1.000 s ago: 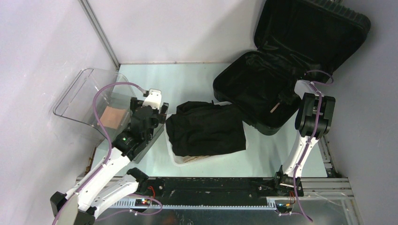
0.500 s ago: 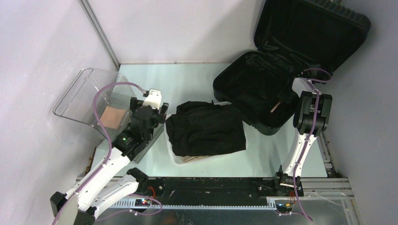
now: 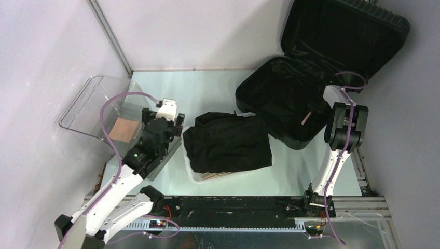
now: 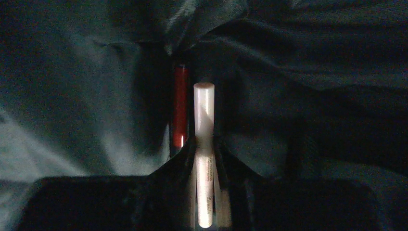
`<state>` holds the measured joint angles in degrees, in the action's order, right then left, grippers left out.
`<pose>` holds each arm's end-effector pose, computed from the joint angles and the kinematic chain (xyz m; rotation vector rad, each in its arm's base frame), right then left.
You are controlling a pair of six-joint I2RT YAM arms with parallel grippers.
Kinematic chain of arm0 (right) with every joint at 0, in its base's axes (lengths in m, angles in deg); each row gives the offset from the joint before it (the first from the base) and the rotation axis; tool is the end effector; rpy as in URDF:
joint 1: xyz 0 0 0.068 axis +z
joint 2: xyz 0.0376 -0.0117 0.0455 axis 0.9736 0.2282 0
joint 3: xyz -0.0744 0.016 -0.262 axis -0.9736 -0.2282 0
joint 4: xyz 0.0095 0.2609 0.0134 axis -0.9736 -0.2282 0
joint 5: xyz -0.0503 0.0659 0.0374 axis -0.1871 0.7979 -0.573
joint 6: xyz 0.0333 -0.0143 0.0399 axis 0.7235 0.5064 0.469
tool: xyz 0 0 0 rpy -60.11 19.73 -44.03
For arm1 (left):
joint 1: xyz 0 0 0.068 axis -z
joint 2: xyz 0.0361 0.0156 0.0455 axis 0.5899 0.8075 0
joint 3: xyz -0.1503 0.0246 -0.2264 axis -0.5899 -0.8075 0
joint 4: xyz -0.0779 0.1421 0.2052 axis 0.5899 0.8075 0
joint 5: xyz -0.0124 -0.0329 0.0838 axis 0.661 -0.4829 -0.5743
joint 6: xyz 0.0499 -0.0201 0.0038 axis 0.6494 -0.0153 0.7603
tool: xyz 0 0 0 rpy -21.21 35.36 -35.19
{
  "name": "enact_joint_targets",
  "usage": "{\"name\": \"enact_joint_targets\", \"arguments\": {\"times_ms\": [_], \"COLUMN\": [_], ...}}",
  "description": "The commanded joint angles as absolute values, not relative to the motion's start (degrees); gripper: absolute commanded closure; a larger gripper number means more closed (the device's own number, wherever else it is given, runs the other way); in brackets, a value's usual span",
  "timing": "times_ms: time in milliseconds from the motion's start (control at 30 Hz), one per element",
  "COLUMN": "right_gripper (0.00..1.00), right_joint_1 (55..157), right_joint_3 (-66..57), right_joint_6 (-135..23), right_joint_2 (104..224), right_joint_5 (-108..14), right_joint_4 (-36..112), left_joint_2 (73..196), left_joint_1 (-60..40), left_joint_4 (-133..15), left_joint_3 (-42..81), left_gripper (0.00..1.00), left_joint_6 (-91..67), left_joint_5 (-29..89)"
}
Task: Open, take out, and arrange the luggage
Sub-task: Pick up the makeup from the center of the board.
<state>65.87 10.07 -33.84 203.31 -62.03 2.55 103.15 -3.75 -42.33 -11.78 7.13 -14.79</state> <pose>0.4318 -0.0878 0.1709 0.9585 2.5286 -0.0703 0.1600 -0.0764 0.3127 0.2103 1.8149 0.2985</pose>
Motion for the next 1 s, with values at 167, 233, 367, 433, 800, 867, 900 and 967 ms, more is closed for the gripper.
{"name": "enact_joint_targets", "arguments": {"times_ms": [167,233,367,433,800,867,900,967], "right_gripper": [0.97,0.97,0.97,0.97,0.95,0.95,0.94,0.94], "right_joint_1": [66.0,66.2,67.0,67.4,82.4,87.0,88.6,93.8], "right_joint_3": [11.8,11.6,9.6,7.4,-12.2,-14.0,-14.4,-15.8], "right_joint_6": [-39.8,-40.1,-39.3,-37.9,-26.4,-23.7,-22.0,-19.8], "right_joint_2": [190.9,188.8,182.8,177.5,154.1,150.7,148.7,146.6], "right_joint_5": [-58.2,-57.5,-54.7,-50.6,-41.9,-43.2,-44.8,-47.5], "right_joint_4": [2.0,2.3,3.2,4.6,11.7,13.3,14.2,16.1], "left_joint_2": [103.9,105.4,107.9,109.7,113.3,114.4,114.9,117.0], "left_joint_1": [-3.4,-3.4,-3.4,-3.4,-3.4,-3.4,-3.4,-3.4], "left_joint_4": [-33.4,-29.7,-24.8,-22.5,-35.0,-38.5,-39.3,-39.6], "left_joint_3": [-2.4,1.4,8.4,12.0,9.6,8.1,7.9,8.0], "left_gripper": [0.0,0.0,0.01,0.04,0.12,0.13,0.14,0.16], "left_joint_6": [0.6,-2.5,-8.4,-11.5,-30.2,-33.1,-34.5,-36.2], "left_joint_5": [-10.8,-6.7,10.5,17.5,43.1,45.0,46.1,47.9]}}
